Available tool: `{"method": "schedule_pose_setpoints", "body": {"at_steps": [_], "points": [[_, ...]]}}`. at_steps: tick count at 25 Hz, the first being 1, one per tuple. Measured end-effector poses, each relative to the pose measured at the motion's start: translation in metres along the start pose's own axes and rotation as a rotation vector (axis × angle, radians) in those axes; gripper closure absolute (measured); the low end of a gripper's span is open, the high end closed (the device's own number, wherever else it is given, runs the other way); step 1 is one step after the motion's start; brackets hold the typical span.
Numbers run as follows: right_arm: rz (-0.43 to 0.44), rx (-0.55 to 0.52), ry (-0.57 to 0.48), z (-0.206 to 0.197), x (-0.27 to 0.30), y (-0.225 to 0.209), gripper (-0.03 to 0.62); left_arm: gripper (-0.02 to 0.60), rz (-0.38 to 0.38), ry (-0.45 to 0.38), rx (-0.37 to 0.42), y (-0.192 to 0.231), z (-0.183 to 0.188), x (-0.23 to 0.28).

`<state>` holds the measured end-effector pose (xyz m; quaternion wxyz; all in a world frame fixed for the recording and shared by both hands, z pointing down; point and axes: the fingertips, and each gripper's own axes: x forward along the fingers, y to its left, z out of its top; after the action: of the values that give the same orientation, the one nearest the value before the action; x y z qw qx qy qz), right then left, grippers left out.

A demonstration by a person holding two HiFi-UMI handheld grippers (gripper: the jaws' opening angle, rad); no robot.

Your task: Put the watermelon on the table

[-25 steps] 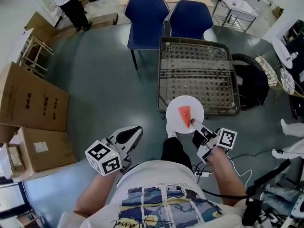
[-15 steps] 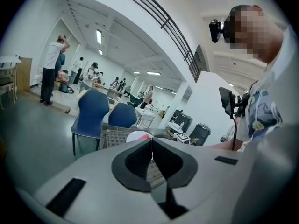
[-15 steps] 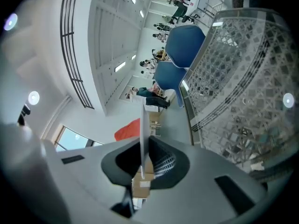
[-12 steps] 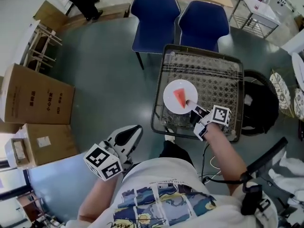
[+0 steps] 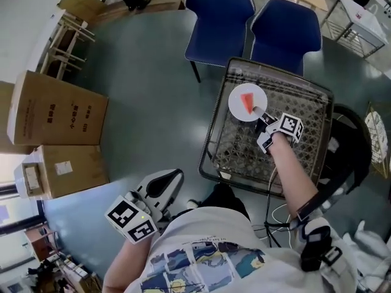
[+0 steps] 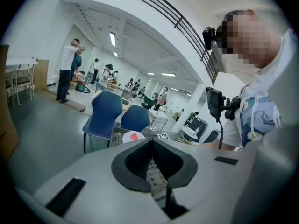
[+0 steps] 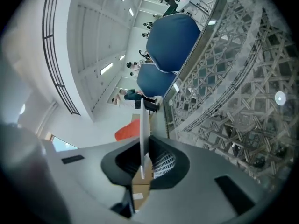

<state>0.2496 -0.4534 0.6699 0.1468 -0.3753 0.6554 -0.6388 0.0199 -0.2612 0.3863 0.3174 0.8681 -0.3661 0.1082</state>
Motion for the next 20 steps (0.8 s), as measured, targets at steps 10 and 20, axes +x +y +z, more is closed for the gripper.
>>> {"method": "schedule_pose_setpoints", "body": {"at_steps": [10,20], "points": [[-0.099,0.042,-0.041,0.056,0.084,-0.072,0.571,0.569,0.112,0.041,-0.071,0.048,-0.011,0.006],[-0.190,0.068,-0.045,0.070,0.101,-0.116,0.572,0.569,0.158,0.038,-0.114,0.066,-0.014,0.013]]}}
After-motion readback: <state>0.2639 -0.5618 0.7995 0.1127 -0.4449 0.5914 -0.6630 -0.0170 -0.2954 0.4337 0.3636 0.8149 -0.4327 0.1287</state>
